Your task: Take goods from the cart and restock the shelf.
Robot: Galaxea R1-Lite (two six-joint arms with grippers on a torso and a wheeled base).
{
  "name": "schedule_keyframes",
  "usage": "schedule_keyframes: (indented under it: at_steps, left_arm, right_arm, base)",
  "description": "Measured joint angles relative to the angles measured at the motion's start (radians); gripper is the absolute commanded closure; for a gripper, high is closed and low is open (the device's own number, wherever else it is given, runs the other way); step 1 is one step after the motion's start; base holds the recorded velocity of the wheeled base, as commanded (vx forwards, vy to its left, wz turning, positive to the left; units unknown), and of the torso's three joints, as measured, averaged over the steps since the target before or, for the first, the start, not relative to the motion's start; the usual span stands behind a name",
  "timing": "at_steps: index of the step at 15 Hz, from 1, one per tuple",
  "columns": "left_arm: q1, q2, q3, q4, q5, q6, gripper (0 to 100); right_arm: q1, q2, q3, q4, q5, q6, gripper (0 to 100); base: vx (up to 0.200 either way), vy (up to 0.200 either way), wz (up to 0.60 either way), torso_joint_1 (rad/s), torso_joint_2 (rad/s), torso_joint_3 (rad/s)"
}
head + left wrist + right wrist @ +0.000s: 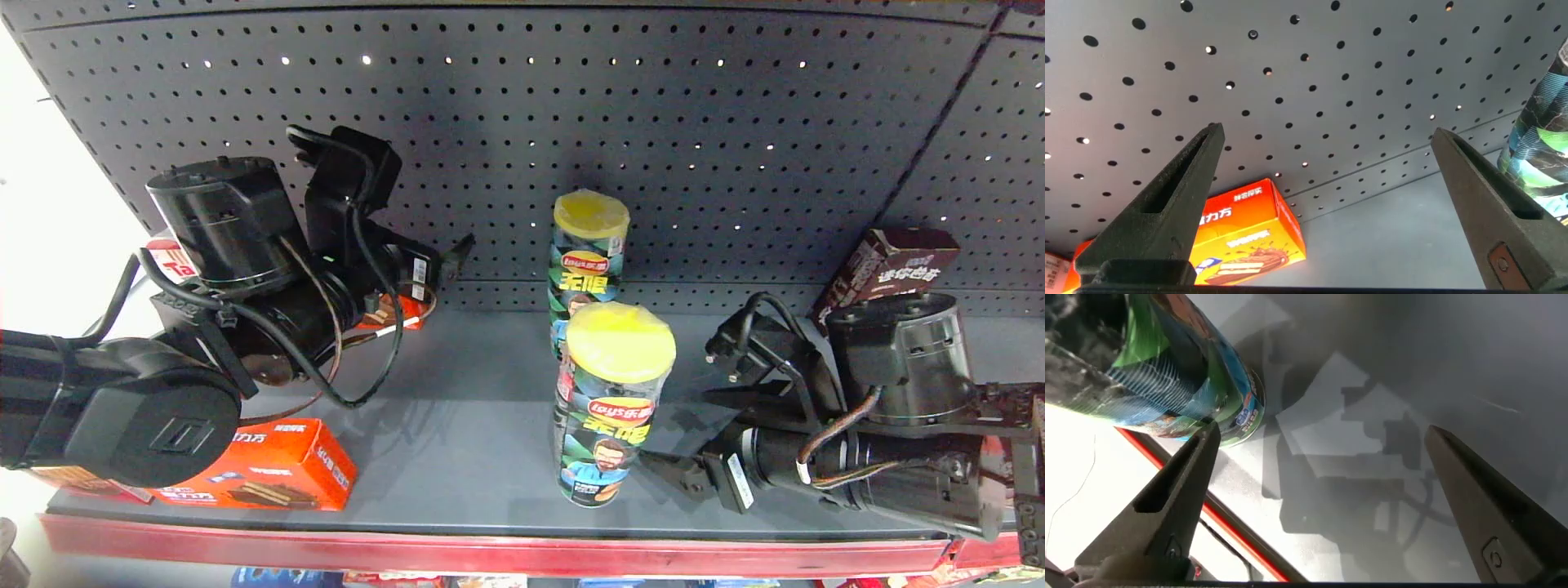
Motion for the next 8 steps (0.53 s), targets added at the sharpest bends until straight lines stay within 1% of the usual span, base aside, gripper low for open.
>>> schedule_keyframes:
  at_steps: [5,8]
  left_arm:
    - [0.000,0.001,-0.001,0.000,0.000,0.000,0]
    - [0.000,-0.009,0.018,0.003,0.000,0.000,0]
  right_arm:
    - [-0.002,0.002,0.000,-0.001,-0.001,0.000,0]
    - [-0.025,-0.038,0.021,-0.015,-0.001,0.002,0]
  base:
    - [0.000,0.000,0.00,0.000,0.00,0.000]
    - [0.000,0.000,0.00,0.000,0.00,0.000]
